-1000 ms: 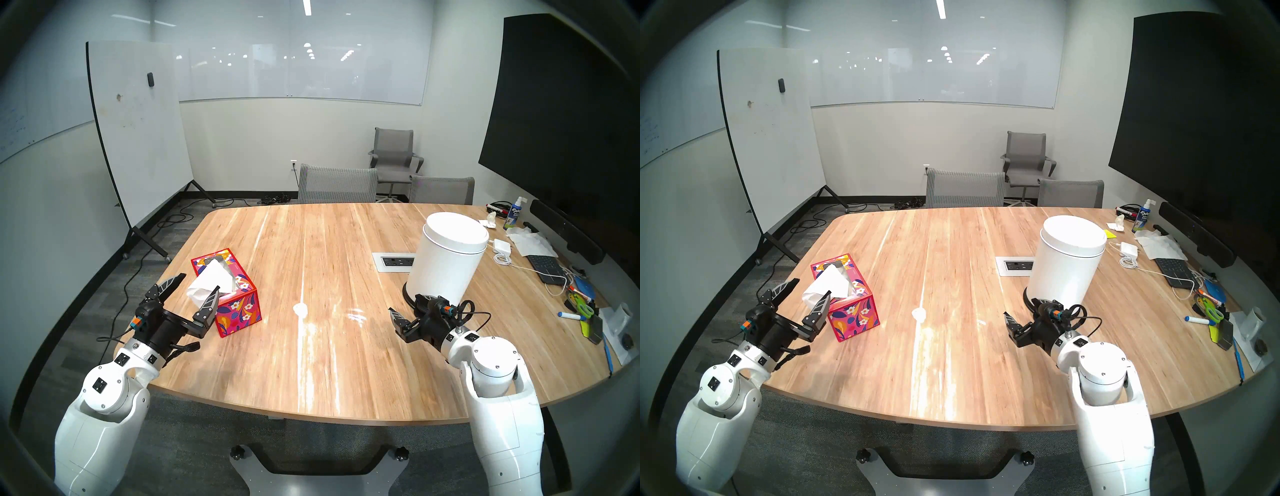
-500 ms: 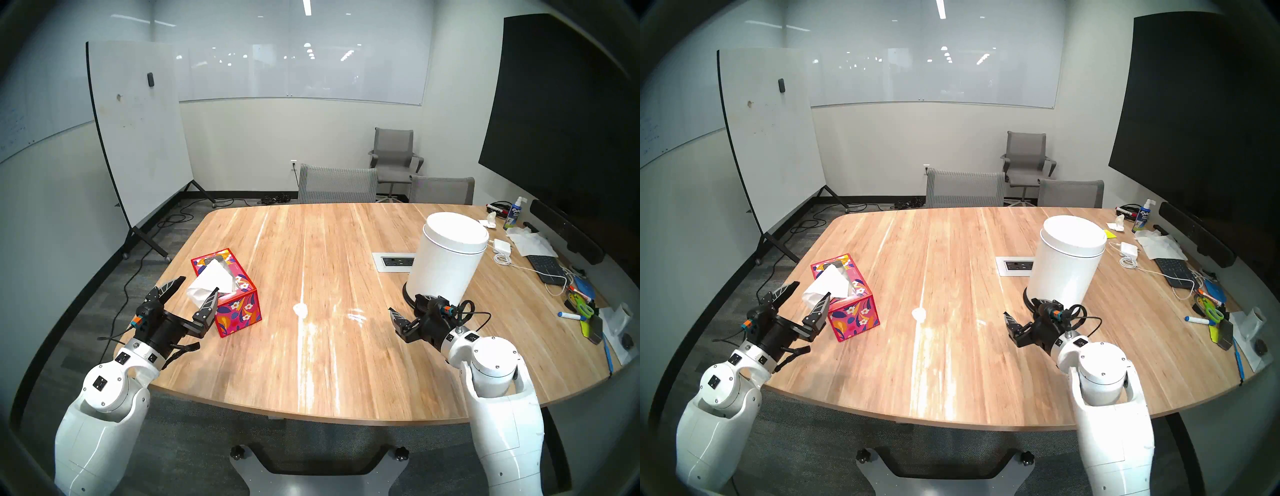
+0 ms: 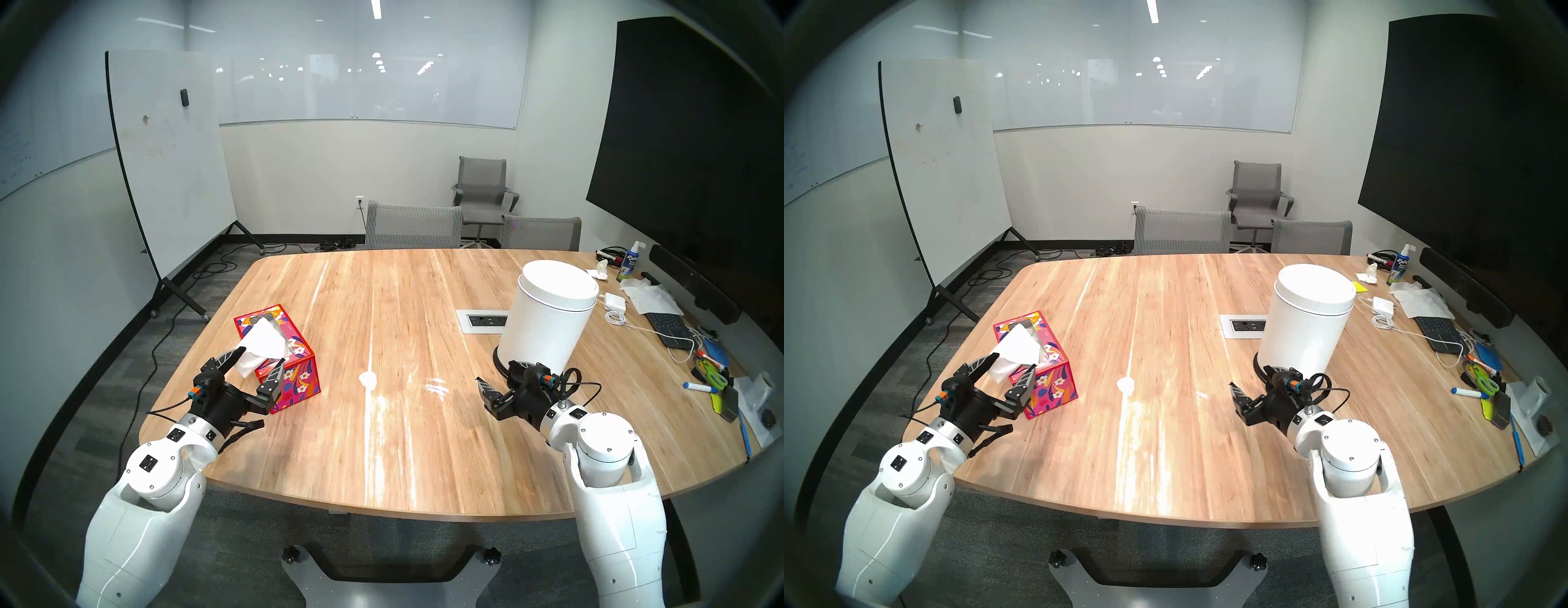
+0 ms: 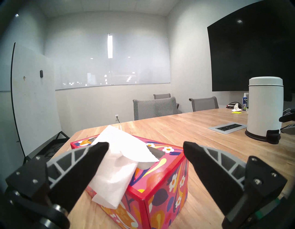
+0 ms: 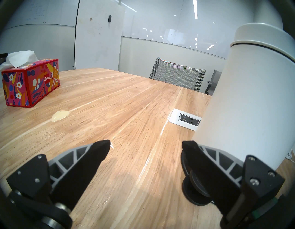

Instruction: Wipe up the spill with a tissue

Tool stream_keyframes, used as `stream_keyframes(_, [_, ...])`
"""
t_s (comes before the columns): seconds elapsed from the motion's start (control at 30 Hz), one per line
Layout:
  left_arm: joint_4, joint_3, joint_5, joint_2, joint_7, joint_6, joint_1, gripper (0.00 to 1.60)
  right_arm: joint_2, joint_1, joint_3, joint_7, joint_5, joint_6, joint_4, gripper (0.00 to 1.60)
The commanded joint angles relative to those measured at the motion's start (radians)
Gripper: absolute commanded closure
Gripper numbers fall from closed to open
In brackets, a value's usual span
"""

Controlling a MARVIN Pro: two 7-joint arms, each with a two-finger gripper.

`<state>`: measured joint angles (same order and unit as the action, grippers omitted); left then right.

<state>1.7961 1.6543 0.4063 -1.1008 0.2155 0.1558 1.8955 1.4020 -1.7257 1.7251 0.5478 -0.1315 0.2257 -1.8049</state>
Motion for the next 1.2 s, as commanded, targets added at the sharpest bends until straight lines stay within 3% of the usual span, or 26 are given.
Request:
stream_keyframes(0.0, [0.013, 0.01, 0.006, -0.006, -0.02, -0.001, -0.087, 0.0, -0.002, 0.007, -0.001, 0.001, 0.0, -0.002, -0.018, 0.0])
stream_keyframes(0.33, [-0.026, 0.024, 0.022, 0.002, -0.033, -0.066, -0.103, 0.0, -0.002, 0.007, -0.001, 0.001, 0.0, -0.001, -0.02, 0.0])
stream_keyframes(0.67, [-0.03, 0.027, 0.009, 0.009, -0.01, -0.024, -0.046, 0.0, -0.002, 0.007, -0.001, 0.001, 0.0, -0.001, -0.02, 0.0])
stream_keyframes(0.77, [-0.02, 0.029, 0.016, 0.015, -0.009, -0.055, -0.043, 0.0, -0.002, 0.007, -0.001, 0.001, 0.0, -0.001, -0.02, 0.0])
stream_keyframes(0.8, [-0.02, 0.029, 0.014, 0.014, -0.008, -0.05, -0.043, 0.23, -0.002, 0.007, -0.001, 0.001, 0.0, -0.001, -0.02, 0.0])
stream_keyframes(0.9, [-0.016, 0.02, -0.002, 0.009, -0.019, -0.048, -0.041, 1.6, -0.002, 0.007, -0.001, 0.001, 0.0, -0.001, -0.02, 0.0])
stream_keyframes(1.07, [-0.018, -0.001, -0.036, 0.0, -0.033, -0.034, -0.041, 1.6, -0.002, 0.007, -0.001, 0.001, 0.0, -0.001, -0.02, 0.0])
stream_keyframes(1.17, [0.001, -0.007, -0.059, -0.009, -0.039, 0.021, -0.028, 1.6, -0.002, 0.007, -0.001, 0.001, 0.0, -0.002, -0.02, 0.0])
